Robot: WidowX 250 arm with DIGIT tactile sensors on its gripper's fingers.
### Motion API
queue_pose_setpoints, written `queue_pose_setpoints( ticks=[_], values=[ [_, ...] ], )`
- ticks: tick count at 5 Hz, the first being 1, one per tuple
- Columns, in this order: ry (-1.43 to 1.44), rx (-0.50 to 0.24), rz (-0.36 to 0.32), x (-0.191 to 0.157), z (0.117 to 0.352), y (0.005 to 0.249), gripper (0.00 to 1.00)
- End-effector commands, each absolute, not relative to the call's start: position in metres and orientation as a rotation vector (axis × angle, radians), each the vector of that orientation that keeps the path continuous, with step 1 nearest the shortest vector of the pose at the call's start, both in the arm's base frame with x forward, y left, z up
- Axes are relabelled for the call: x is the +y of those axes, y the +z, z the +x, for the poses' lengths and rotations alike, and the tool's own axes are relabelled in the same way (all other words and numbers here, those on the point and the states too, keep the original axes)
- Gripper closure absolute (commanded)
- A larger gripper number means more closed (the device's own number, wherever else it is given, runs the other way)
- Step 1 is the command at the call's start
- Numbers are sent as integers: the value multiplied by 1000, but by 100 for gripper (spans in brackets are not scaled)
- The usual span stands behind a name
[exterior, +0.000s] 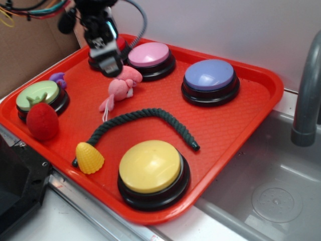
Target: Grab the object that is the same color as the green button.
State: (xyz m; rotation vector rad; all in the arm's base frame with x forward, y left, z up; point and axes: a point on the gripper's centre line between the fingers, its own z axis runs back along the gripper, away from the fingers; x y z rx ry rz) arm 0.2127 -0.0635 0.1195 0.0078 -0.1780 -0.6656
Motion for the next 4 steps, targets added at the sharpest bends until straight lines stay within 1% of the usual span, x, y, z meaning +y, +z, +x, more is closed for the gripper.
queue_pose_setpoints(
  ticks=[1, 2, 3, 4],
  values=[
    [-807, -124, -15, -89, 231, 75, 0],
    [-843, -110, -50, -92, 233, 59, 0],
    [-831, -89, -26, -91, 235, 42, 0],
    [-802, -90, -11, -86, 239, 35, 0]
  ],
)
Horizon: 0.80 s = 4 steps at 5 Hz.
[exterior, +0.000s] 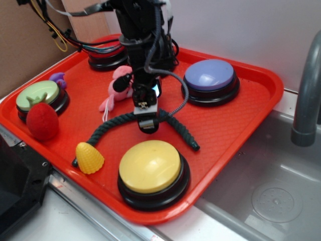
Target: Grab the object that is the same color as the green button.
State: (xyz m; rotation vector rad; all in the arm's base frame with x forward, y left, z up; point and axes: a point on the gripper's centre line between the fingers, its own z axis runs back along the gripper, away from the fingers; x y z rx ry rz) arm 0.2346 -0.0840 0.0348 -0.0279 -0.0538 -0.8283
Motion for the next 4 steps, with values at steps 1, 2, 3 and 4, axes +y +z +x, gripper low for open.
queue_pose_setpoints(
  ticks=[1, 2, 3, 4],
  values=[
    [-804, -88, 4, -84, 241, 28, 0],
    [-772, -96, 30, -81, 239, 29, 73],
    [-739, -85, 24, -79, 241, 26, 100],
    [-735, -84, 18, -78, 239, 27, 100]
  ],
)
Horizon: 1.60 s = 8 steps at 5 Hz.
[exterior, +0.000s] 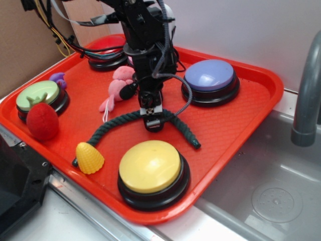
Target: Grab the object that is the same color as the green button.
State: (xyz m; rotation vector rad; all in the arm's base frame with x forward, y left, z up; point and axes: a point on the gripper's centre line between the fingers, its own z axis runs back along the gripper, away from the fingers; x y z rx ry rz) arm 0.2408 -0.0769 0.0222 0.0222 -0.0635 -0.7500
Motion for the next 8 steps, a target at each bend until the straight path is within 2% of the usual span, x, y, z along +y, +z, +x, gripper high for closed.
queue_pose_setpoints(
  ticks=[1, 2, 3, 4, 6, 7, 8],
  values=[
    [-736, -90, 25, -77, 239, 29, 100],
    [-732, -86, 32, -77, 237, 29, 100],
    [-669, -87, 48, -70, 235, 46, 100],
    [-557, -84, -44, -58, 235, 77, 100],
    [-146, -49, -16, -18, 236, 165, 100],
    [17, -72, 58, -9, 232, 197, 100],
    [100, -67, 79, -5, 226, 215, 100]
  ],
)
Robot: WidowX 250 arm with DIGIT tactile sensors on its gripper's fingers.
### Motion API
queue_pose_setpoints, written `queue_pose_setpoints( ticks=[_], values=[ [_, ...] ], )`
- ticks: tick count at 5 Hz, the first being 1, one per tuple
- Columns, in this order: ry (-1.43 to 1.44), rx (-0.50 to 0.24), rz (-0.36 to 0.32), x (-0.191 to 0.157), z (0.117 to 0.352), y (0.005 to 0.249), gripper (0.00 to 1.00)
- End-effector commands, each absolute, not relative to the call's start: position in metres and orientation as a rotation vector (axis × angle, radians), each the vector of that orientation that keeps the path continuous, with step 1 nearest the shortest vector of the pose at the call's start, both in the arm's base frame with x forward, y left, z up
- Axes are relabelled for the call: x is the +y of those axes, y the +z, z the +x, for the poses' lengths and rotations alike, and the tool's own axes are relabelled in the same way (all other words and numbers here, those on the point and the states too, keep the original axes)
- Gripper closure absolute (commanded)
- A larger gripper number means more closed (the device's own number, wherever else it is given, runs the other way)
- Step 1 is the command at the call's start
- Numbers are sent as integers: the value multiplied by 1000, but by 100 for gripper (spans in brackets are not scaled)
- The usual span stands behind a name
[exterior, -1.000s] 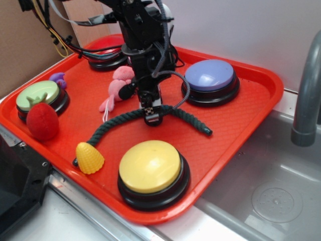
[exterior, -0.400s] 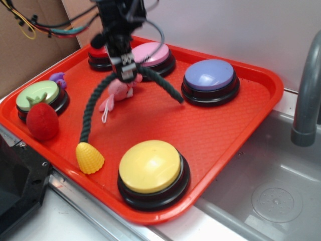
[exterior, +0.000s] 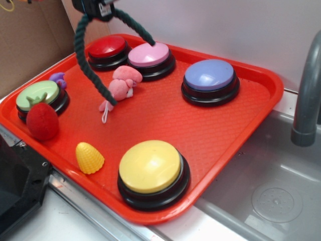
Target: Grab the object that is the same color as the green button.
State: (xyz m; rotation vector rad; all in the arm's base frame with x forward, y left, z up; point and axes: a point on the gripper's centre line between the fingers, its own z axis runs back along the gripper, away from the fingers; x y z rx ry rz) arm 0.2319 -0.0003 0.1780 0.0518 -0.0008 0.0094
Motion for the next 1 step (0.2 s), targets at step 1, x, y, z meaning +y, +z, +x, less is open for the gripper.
queue_pose_setpoints(
  ticks=[1],
  values=[
    [123, -52, 72, -6, 224, 209, 100]
  ],
)
